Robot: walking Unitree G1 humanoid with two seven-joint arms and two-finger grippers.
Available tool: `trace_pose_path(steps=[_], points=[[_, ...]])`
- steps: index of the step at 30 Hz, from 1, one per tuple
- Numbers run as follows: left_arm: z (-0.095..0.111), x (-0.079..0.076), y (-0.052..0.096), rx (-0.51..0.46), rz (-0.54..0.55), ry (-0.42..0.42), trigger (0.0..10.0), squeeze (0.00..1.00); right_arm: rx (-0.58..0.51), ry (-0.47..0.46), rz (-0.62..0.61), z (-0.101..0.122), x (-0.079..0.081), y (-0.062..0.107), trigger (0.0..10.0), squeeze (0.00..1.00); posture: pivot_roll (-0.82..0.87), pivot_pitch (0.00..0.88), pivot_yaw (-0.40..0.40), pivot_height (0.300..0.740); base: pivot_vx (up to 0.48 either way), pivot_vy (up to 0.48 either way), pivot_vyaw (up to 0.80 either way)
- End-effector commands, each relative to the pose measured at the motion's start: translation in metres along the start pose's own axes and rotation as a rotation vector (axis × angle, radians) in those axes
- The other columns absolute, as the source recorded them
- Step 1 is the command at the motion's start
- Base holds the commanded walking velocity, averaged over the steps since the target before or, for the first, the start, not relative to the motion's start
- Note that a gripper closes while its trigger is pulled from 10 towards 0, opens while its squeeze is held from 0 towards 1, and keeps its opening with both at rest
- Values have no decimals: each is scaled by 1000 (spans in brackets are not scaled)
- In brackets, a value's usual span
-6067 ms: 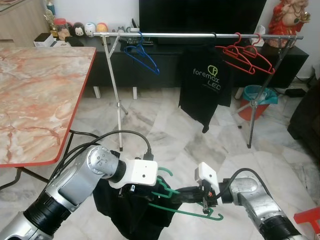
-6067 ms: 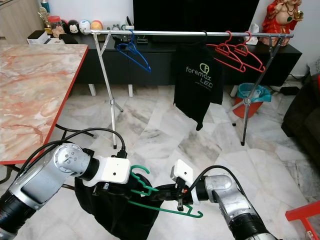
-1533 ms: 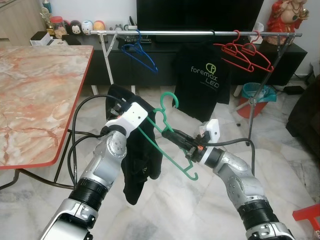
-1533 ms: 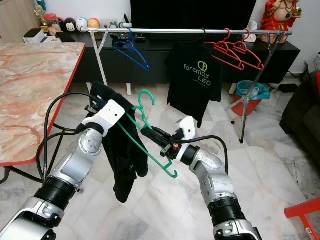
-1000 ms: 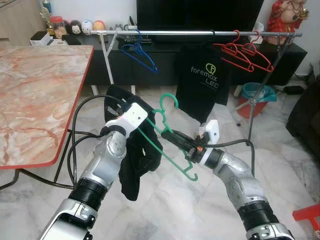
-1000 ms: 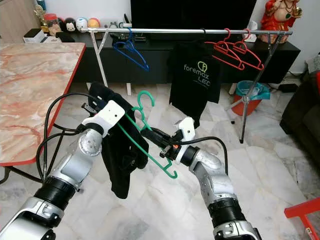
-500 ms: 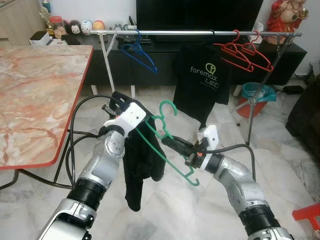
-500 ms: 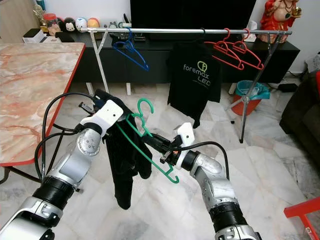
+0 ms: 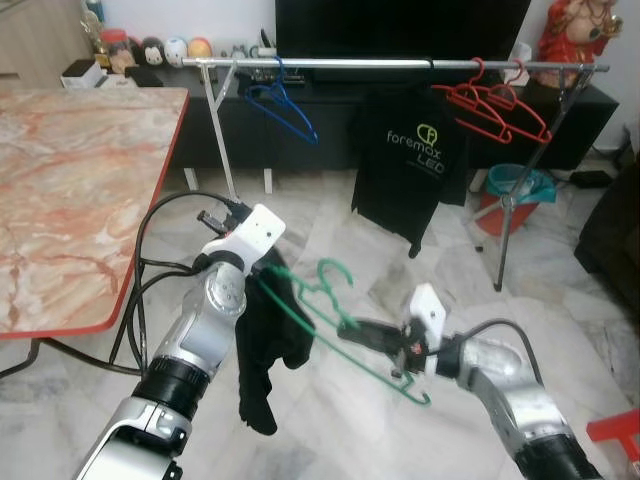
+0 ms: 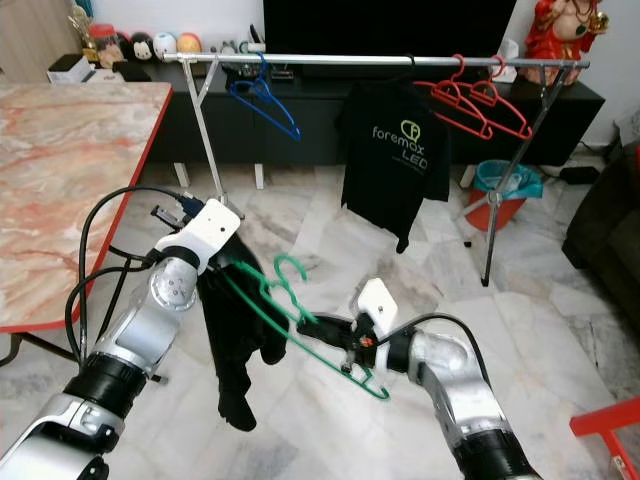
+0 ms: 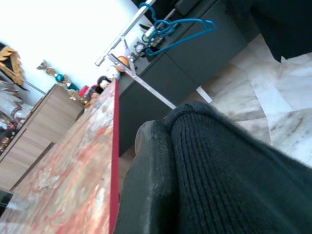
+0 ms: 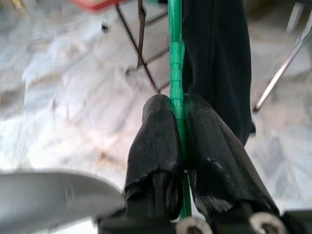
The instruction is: Hang hanger
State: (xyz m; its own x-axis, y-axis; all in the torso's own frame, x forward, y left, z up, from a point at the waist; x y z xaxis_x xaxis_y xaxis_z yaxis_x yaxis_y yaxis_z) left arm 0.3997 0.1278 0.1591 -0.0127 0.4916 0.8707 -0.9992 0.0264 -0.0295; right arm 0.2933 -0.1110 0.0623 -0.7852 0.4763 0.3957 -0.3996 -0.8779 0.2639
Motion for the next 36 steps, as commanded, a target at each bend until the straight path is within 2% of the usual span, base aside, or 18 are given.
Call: trace_pose_path(steps=[1,9,13,15,16,18,19,21,22,23,24,25,27,30,32,33,36], points=[[8,14,-4,-25,52,10,0,0,128,33,7,-15,1,8,0,0,78,0,-49,740,0,0,0],[-3,5,-4,11,10,-7,0,0,124,62,-46,-10,-7,24,0,0,70,0,-47,740,0,0,0],[-18,-1,-2,48,-17,-20,0,0,155,92,-27,-5,-5,39,0,0,60,0,-48,740,0,0,0],[-34,-8,2,90,-44,21,0,0,91,103,-81,8,-11,45,0,0,53,0,-44,740,0,0,0],[-34,-8,2,90,-44,21,0,0,91,103,-81,8,-11,45,0,0,53,0,-44,740,0,0,0],[-52,-15,8,132,-70,83,0,0,-75,17,-28,26,0,48,0,0,55,0,-45,740,0,0,0],[-52,-15,8,132,-70,83,0,0,-75,17,-28,26,0,48,0,0,55,0,-45,740,0,0,0],[-68,-26,18,149,-101,168,0,0,-201,-52,5,34,8,50,0,0,53,0,-43,740,0,0,0],[-68,-26,18,149,-101,168,0,0,-201,-52,5,34,8,50,0,0,53,0,-43,740,0,0,0],[-69,-33,24,128,-131,231,3294,0,-265,-77,-48,36,2,49,5098,0,50,0,-42,740,0,0,0],[-70,-35,26,129,-135,243,6824,0,-293,-104,-76,36,-2,48,10000,0,50,0,-42,740,0,0,0],[-72,-38,29,135,-141,262,10000,0,-325,-138,-103,35,-7,46,10000,0,51,0,-40,740,0,0,0],[-72,-42,32,132,-156,334,10000,0,-375,-143,-192,33,-19,43,10000,0,58,0,-39,740,0,0,0],[-72,-45,36,127,-157,399,10000,0,-426,-177,-306,29,-33,41,10000,0,56,0,-34,740,0,0,0],[-69,-46,38,110,-151,477,10000,0,-462,-175,-431,27,-46,39,10000,0,52,0,-33,740,0,0,0],[-64,-45,39,78,-143,550,10000,0,-489,-212,-579,22,-62,40,10000,0,52,0,-31,740,0,0,0],[-57,-44,42,36,-141,629,10000,0,-510,-205,-762,17,-75,44,10000,0,62,0,-28,740,0,0,0]])
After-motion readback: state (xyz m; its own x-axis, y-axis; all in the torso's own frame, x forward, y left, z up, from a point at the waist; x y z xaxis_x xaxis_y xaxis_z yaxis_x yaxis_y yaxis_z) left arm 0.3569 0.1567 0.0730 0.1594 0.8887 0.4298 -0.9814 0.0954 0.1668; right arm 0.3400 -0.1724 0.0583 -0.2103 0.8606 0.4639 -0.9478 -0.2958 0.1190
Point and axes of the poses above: a point about 5 cm out from each wrist's last joint towards the gripper, its own y axis pointing back from the gripper into the wrist, its own z axis along the axis of the wrist's last joint, x = y × z, the point moved 4 cm from there along -y, pointing out of the wrist towards the gripper, and after that the axes turned 15 degrees about -y, right-handed, at the moved point
